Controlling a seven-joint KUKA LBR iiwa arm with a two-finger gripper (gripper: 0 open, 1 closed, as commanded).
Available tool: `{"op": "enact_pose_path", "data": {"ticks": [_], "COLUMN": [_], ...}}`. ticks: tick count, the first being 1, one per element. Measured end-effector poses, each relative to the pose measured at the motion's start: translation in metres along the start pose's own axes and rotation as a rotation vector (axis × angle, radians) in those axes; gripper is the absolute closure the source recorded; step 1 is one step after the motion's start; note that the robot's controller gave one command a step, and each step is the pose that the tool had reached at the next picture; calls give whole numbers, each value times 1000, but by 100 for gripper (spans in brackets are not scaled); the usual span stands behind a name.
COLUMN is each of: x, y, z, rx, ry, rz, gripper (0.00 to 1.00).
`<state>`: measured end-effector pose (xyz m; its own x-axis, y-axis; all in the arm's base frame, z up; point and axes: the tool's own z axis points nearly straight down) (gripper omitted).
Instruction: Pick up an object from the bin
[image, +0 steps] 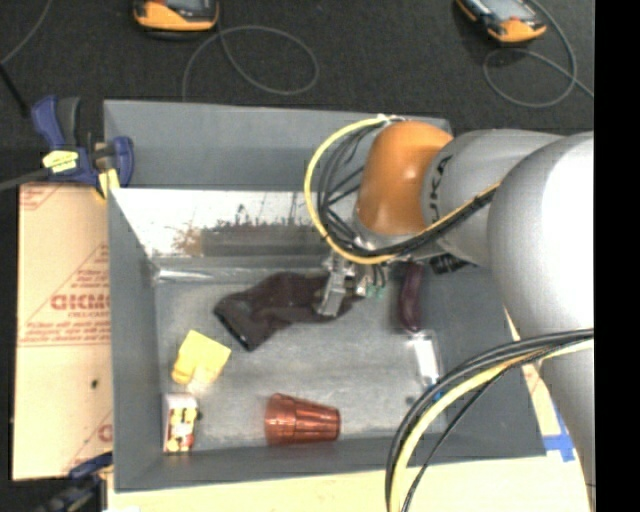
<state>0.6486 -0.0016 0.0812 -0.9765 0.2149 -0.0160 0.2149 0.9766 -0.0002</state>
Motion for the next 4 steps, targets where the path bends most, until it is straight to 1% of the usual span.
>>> {"op": "enact_pose_path", "data": {"ticks": [1, 3, 4], "x": [1, -2, -3], "y": [-1, 0, 0], "z": [-20, -67, -85], "rx": [1, -1, -2], "ry": [5, -2, -6], "rz": [-1, -3, -3], "gripper": [100, 100, 100]}}
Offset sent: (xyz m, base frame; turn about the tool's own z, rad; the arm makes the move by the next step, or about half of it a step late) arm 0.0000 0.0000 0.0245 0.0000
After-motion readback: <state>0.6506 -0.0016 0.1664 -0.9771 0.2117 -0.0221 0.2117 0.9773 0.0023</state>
